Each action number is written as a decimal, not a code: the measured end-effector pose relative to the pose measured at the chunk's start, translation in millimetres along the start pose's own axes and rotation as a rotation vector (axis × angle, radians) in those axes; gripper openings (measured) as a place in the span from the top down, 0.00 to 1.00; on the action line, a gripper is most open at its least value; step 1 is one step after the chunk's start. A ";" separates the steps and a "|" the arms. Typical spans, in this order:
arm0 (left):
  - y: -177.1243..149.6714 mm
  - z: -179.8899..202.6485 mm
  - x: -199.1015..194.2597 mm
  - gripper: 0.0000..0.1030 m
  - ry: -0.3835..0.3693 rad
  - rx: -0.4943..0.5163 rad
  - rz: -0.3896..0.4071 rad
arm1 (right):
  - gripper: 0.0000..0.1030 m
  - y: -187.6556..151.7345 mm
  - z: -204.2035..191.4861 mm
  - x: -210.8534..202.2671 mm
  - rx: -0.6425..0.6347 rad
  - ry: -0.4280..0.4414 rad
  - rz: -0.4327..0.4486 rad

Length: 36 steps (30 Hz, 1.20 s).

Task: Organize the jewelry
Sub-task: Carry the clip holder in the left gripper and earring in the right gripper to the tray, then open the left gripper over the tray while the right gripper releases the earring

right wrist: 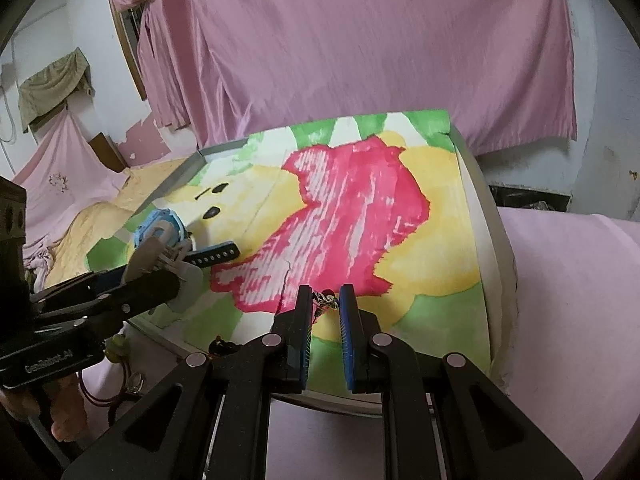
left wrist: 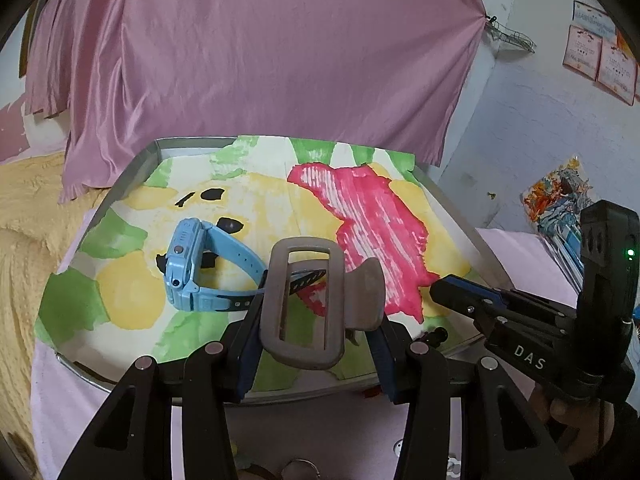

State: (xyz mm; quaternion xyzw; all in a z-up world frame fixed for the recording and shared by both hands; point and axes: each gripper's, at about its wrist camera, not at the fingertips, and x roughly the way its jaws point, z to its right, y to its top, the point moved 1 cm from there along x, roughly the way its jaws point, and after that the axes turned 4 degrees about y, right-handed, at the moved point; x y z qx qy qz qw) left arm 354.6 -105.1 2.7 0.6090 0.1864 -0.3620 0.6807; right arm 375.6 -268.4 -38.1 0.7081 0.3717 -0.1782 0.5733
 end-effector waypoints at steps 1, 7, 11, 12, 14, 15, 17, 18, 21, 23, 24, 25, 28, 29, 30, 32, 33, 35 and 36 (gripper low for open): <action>0.0 0.0 0.3 0.56 0.001 -0.002 0.001 | 0.88 0.0 -1.0 1.2 -0.006 -0.007 -0.005; -2.9 -2.9 0.5 0.56 0.005 -0.017 -0.014 | 0.88 -0.4 -2.9 4.5 -0.016 -0.025 -0.022; -5.6 -5.7 1.7 0.54 0.009 -0.025 -0.033 | 0.87 -0.6 -2.8 2.4 -0.013 -0.034 -0.015; -6.2 -6.1 1.1 0.52 0.012 -0.027 -0.033 | 0.86 -0.8 -2.6 1.0 -0.009 -0.035 -0.011; -6.9 -7.6 -1.2 0.42 0.011 -0.031 -0.026 | 0.83 -1.6 -2.4 -2.2 -0.003 -0.034 -0.002; -7.2 -8.6 -4.0 0.32 0.009 -0.038 -0.015 | 0.78 -2.2 -2.4 -4.0 -0.002 -0.037 0.004; -7.5 -11.2 -10.3 0.27 0.002 -0.055 0.013 | 0.72 -3.5 -3.1 -8.5 -0.002 -0.038 0.019; -7.5 -12.6 -13.4 0.27 -0.004 -0.062 0.022 | 0.66 -4.5 -3.8 -12.1 0.000 -0.049 0.033; -8.5 -15.8 -19.3 0.27 0.002 -0.073 0.036 | 0.59 -7.6 -2.7 -24.3 0.015 -0.037 0.078; -9.8 -17.1 -25.5 0.26 0.000 -0.079 0.056 | 0.55 -11.1 -4.3 -35.8 0.014 -0.048 0.127; -11.3 -18.0 -30.6 0.23 0.000 -0.082 0.075 | 0.50 -13.0 -4.8 -41.7 0.012 -0.058 0.151; -12.3 -18.5 -34.0 0.20 0.002 -0.084 0.089 | 0.47 -14.9 -5.6 -47.4 0.014 -0.065 0.171; -17.6 -20.4 -50.1 0.10 0.009 -0.092 0.159 | 0.34 -20.3 -8.0 -63.6 0.021 -0.067 0.215; -19.8 -21.3 -56.4 0.04 0.008 -0.096 0.184 | 0.30 -23.0 -9.9 -69.7 0.022 -0.070 0.233; -22.3 -22.5 -62.2 0.01 0.008 -0.103 0.206 | 0.27 -25.6 -11.4 -75.1 0.022 -0.074 0.249; -27.2 -25.2 -72.5 0.01 0.017 -0.117 0.244 | 0.23 -30.3 -14.0 -84.0 0.022 -0.077 0.275; -28.9 -26.0 -76.0 0.01 0.028 -0.119 0.255 | 0.18 -34.1 -16.9 -90.1 0.022 -0.082 0.292; -35.0 -27.3 -84.1 0.01 0.056 -0.115 0.277 | 0.09 -41.1 -19.8 -100.4 0.023 -0.090 0.324; -37.0 -27.8 -86.7 0.01 0.063 -0.113 0.284 | 0.09 -45.0 -21.4 -105.1 0.021 -0.092 0.340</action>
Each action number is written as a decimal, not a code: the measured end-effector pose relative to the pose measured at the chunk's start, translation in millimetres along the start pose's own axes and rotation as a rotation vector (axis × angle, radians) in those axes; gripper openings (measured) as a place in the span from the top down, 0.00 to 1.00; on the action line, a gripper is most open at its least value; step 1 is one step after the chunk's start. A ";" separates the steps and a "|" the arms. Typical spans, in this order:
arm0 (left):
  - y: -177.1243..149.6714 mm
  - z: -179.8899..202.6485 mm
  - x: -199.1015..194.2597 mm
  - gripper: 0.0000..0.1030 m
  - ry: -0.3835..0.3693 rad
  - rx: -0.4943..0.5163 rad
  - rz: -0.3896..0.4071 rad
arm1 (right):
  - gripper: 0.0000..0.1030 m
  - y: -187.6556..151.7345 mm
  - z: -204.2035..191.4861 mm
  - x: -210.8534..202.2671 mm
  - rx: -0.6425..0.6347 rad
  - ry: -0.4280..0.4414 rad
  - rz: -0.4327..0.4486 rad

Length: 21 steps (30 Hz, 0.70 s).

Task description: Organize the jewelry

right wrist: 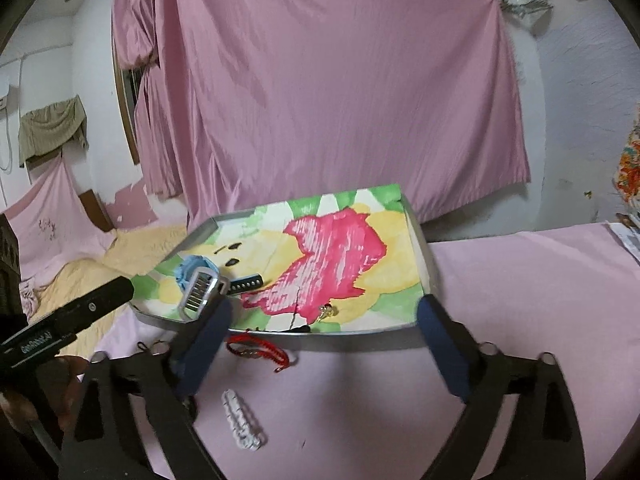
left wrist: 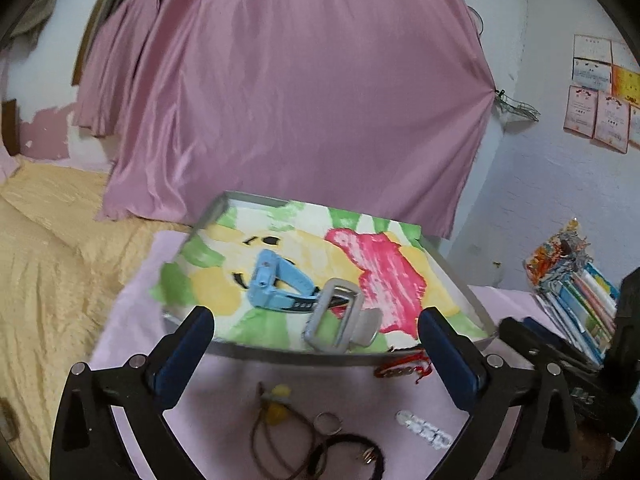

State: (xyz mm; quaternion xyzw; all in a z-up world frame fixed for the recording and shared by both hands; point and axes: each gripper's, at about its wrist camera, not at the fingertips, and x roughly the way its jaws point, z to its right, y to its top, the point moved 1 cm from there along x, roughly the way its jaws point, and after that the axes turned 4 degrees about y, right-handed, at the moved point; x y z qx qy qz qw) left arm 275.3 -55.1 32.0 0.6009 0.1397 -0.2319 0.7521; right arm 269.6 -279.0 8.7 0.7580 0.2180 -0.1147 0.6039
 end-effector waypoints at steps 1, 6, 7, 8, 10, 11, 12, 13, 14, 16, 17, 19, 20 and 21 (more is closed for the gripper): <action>-3.0 -1.4 -6.5 0.01 0.011 0.009 0.015 | 0.08 -1.8 -0.7 -5.8 -0.002 0.000 0.012; -14.2 -9.3 -31.2 0.01 0.013 0.017 0.069 | 0.07 -13.3 -11.9 -36.0 -0.025 0.007 0.068; -16.3 -12.2 -36.5 0.01 0.010 0.011 0.082 | 0.07 -15.7 -14.6 -39.4 -0.031 0.009 0.076; -19.1 -15.2 -43.2 0.01 0.014 0.007 0.099 | 0.07 -19.1 -18.5 -45.4 -0.045 0.009 0.090; -22.8 -17.9 -51.4 0.01 0.024 0.016 0.119 | 0.06 -24.6 -24.3 -52.6 -0.070 0.011 0.110; -24.9 -18.7 -55.0 0.01 0.029 0.023 0.125 | 0.06 -27.6 -28.1 -56.0 -0.083 0.011 0.119; -27.6 -19.5 -59.4 0.01 0.038 0.034 0.134 | 0.06 -30.5 -31.4 -59.3 -0.094 0.011 0.127; -29.7 -19.5 -63.0 0.01 0.043 0.043 0.141 | 0.06 -33.1 -34.3 -62.3 -0.102 0.013 0.133; -31.6 -19.8 -66.1 0.01 0.048 0.052 0.147 | 0.06 -35.2 -37.1 -64.6 -0.110 0.017 0.138; -37.4 -20.8 -73.1 0.01 0.059 0.066 0.158 | 0.06 -39.9 -42.2 -67.5 -0.124 0.021 0.145; -38.7 -21.8 -74.7 0.01 0.061 0.070 0.159 | 0.06 -41.9 -43.7 -69.7 -0.127 0.022 0.145; -43.2 -24.8 -78.2 0.01 0.067 0.075 0.158 | 0.06 -45.7 -46.2 -72.7 -0.130 0.027 0.140; -45.1 -26.2 -79.3 0.01 0.071 0.078 0.157 | 0.06 -48.0 -46.7 -73.6 -0.132 0.027 0.136; -46.5 -26.5 -80.4 0.01 0.073 0.080 0.156 | 0.06 -49.5 -47.4 -73.5 -0.135 0.027 0.133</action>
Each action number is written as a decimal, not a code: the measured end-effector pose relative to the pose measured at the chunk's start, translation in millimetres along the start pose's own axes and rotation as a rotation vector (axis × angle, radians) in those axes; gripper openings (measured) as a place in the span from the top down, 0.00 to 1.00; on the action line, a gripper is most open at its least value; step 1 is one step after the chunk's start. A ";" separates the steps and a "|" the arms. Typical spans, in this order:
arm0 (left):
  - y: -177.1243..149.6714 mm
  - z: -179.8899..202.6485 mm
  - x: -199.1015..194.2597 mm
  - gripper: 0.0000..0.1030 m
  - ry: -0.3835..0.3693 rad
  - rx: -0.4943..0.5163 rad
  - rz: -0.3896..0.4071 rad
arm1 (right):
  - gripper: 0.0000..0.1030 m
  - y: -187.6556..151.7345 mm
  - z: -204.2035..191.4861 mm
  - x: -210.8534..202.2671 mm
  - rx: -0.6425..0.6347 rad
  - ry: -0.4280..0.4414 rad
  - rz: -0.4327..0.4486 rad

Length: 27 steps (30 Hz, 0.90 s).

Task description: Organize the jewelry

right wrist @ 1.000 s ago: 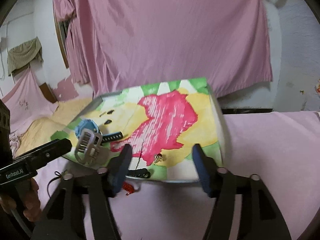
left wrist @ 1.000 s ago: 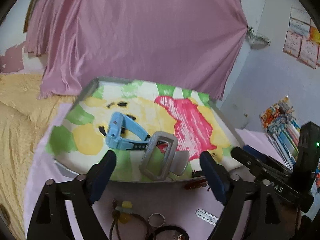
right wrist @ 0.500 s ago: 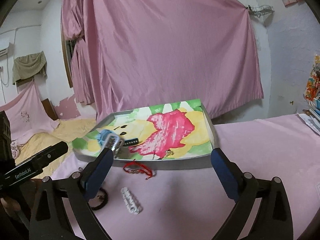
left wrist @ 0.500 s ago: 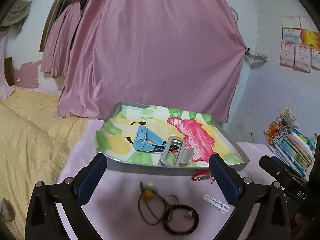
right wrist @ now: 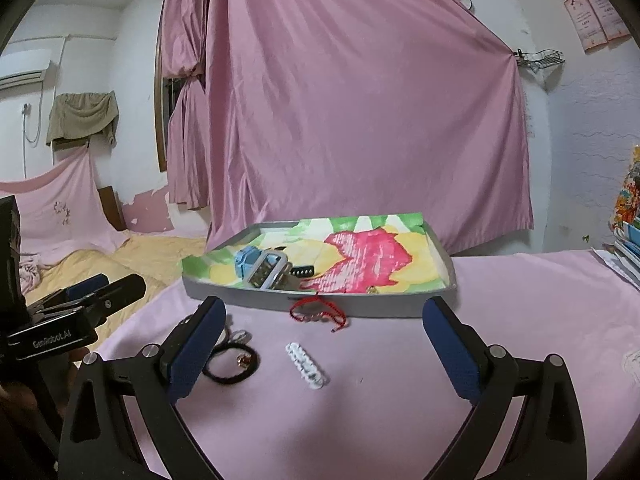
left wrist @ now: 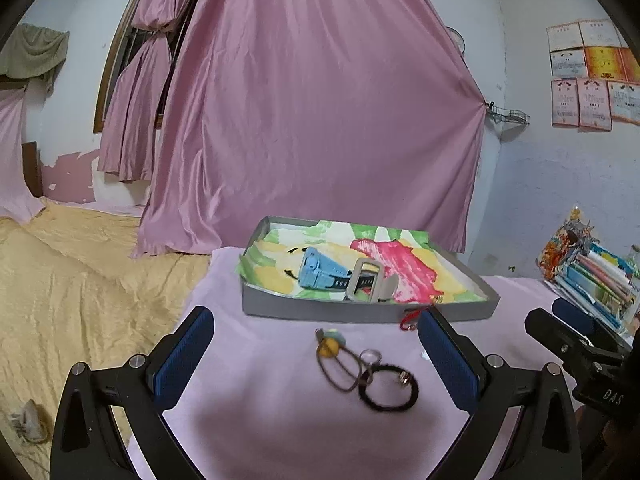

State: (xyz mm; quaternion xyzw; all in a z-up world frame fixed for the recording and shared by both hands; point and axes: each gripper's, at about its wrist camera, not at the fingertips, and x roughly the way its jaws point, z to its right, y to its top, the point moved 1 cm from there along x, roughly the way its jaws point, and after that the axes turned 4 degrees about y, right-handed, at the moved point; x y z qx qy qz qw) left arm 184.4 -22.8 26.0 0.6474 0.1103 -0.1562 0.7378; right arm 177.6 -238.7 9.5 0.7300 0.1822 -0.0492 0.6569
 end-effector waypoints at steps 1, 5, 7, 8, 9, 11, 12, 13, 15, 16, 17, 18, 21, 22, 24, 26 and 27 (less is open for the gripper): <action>-1.9 -1.0 -1.6 0.01 0.002 0.003 -0.002 | 0.06 -1.6 -0.9 -0.1 -0.003 0.000 -0.002; -7.8 -3.7 -4.6 0.01 0.009 0.018 -0.008 | 0.06 -7.8 -3.6 0.5 -0.015 -0.001 -0.025; -10.1 -4.5 -4.1 0.01 0.012 0.028 -0.018 | 0.06 -10.5 -4.1 1.9 -0.017 -0.003 -0.041; -11.3 -5.0 -3.3 0.01 0.014 0.033 -0.027 | 0.06 -11.5 -4.0 2.8 -0.017 -0.006 -0.049; -12.5 -4.2 -2.8 0.01 0.013 0.037 -0.035 | 0.06 -12.2 -4.4 3.6 -0.018 -0.007 -0.056; -14.7 -4.3 0.9 0.01 0.005 0.052 -0.069 | 0.06 -13.4 -4.3 6.8 -0.020 -0.009 -0.076; -15.5 -4.2 3.0 0.01 -0.005 0.060 -0.090 | 0.06 -14.2 -3.5 8.9 -0.019 -0.012 -0.090; -16.4 -3.8 5.0 0.01 -0.013 0.068 -0.111 | 0.06 -15.2 -2.7 10.7 -0.019 -0.015 -0.102; -18.5 -2.7 8.2 0.01 -0.017 0.080 -0.133 | 0.06 -16.9 -1.0 13.6 -0.017 -0.016 -0.122; -19.6 -2.1 10.1 0.01 -0.020 0.087 -0.145 | 0.06 -16.7 -0.3 15.4 -0.015 -0.014 -0.129; -20.3 -1.4 12.1 0.01 -0.020 0.093 -0.157 | 0.06 -17.2 0.5 17.1 -0.009 -0.008 -0.138; -21.1 -1.2 13.3 0.01 -0.019 0.095 -0.165 | 0.06 -17.3 1.1 18.1 -0.006 -0.002 -0.145; -22.1 -1.4 20.4 0.01 -0.026 0.086 -0.206 | 0.06 -17.6 0.8 21.0 -0.009 0.006 -0.163; -22.4 -1.8 22.5 0.01 -0.027 0.080 -0.216 | 0.06 -18.1 0.2 22.5 -0.010 0.008 -0.171; -22.7 -2.8 25.6 0.01 -0.032 0.067 -0.234 | 0.06 -18.5 0.1 26.4 -0.006 0.009 -0.193; -23.1 -3.9 28.5 0.01 -0.039 0.055 -0.252 | 0.06 -19.3 1.9 31.2 0.010 0.006 -0.224; -23.5 -4.6 30.3 0.01 -0.045 0.046 -0.261 | 0.06 -19.7 3.1 33.0 0.019 0.005 -0.235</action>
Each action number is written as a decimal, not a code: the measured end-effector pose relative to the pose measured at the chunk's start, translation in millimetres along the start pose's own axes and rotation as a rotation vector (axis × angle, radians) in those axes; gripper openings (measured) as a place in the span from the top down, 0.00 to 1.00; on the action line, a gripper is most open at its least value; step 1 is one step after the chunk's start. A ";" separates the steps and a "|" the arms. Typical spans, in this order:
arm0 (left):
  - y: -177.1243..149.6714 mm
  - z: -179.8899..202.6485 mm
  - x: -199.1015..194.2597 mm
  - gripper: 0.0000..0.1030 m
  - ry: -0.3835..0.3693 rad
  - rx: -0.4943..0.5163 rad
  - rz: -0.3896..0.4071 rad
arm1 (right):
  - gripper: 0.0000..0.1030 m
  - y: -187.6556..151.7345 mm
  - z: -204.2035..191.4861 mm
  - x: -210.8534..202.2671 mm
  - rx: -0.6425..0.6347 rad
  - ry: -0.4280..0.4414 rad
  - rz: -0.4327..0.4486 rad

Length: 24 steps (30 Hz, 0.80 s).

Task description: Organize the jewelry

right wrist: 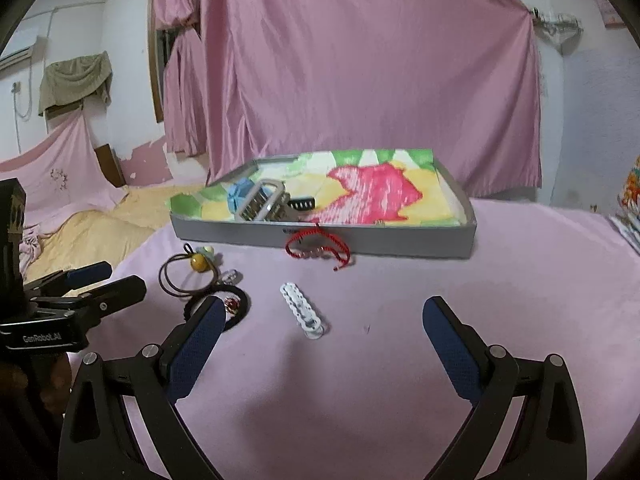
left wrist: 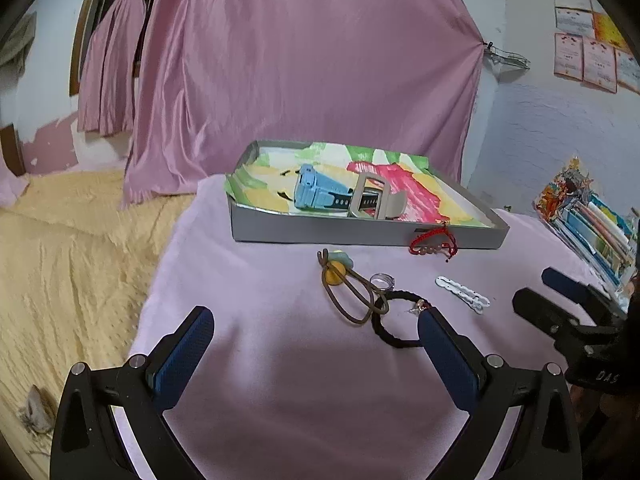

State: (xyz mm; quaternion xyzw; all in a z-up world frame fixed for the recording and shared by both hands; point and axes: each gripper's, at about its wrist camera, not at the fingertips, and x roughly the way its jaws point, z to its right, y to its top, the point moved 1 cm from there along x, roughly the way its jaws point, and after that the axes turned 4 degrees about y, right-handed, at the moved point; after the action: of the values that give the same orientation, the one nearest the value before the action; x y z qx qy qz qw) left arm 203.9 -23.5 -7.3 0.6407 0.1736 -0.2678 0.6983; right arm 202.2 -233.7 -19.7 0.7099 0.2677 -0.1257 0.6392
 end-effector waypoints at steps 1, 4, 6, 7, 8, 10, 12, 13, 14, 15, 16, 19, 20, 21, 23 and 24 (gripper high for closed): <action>0.2 -1.4 1.7 0.01 -0.010 -0.013 -0.011 | 0.06 0.3 1.3 2.2 0.009 0.000 -0.013; 0.9 -4.0 5.2 0.01 -0.027 -0.036 -0.028 | 0.06 0.7 3.9 8.8 0.030 -0.003 -0.049; 2.5 -4.7 7.0 0.01 -0.033 -0.047 -0.034 | 0.06 0.4 4.0 13.2 0.033 -0.004 -0.072; 3.7 -4.6 8.3 0.01 -0.035 -0.049 -0.038 | 0.06 0.2 3.6 15.4 0.033 0.001 -0.083; 4.2 -4.5 9.3 0.01 -0.036 -0.052 -0.043 | 0.06 -0.1 3.3 17.5 0.031 0.004 -0.093; 5.7 -4.4 12.2 0.01 -0.039 -0.059 -0.054 | 0.06 -0.3 1.8 22.5 0.029 0.010 -0.119; 6.9 -4.5 15.4 0.01 -0.048 -0.071 -0.067 | 0.06 -0.3 0.3 25.5 0.026 0.017 -0.132; 7.7 -4.2 17.0 0.03 -0.056 -0.079 -0.071 | 0.06 0.2 -0.5 26.6 0.023 0.016 -0.136; 8.4 -3.7 17.9 0.09 -0.061 -0.082 -0.073 | 0.07 0.6 -1.8 27.7 0.018 0.013 -0.141; 9.5 -2.6 20.0 0.14 -0.066 -0.083 -0.080 | 0.08 1.3 -2.6 29.0 0.015 0.015 -0.148; 10.0 -2.0 21.7 0.16 -0.067 -0.083 -0.086 | 0.10 1.9 -3.3 30.5 0.014 0.021 -0.155; 12.5 -0.9 26.6 0.24 -0.076 -0.092 -0.099 | 0.23 3.5 -3.9 35.6 0.018 0.034 -0.177; 13.6 -0.5 29.3 0.28 -0.084 -0.099 -0.106 | 0.26 3.7 -5.0 38.2 0.016 0.035 -0.188; 14.6 0.0 31.4 0.32 -0.086 -0.103 -0.114 | 0.28 3.9 -5.9 40.2 0.014 0.036 -0.195; 15.7 0.3 36.4 0.37 -0.087 -0.112 -0.131 | 0.30 4.6 -6.4 42.2 0.011 0.036 -0.202; 16.0 0.3 39.4 0.41 -0.083 -0.115 -0.143 | 0.33 5.1 -6.8 43.7 0.010 0.035 -0.206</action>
State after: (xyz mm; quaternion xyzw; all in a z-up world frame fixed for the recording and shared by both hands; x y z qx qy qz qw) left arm 244.8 -29.2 -17.5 0.5737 0.2048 -0.3328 0.7198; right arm 239.9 -217.7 -37.1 0.6837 0.3499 -0.1797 0.6146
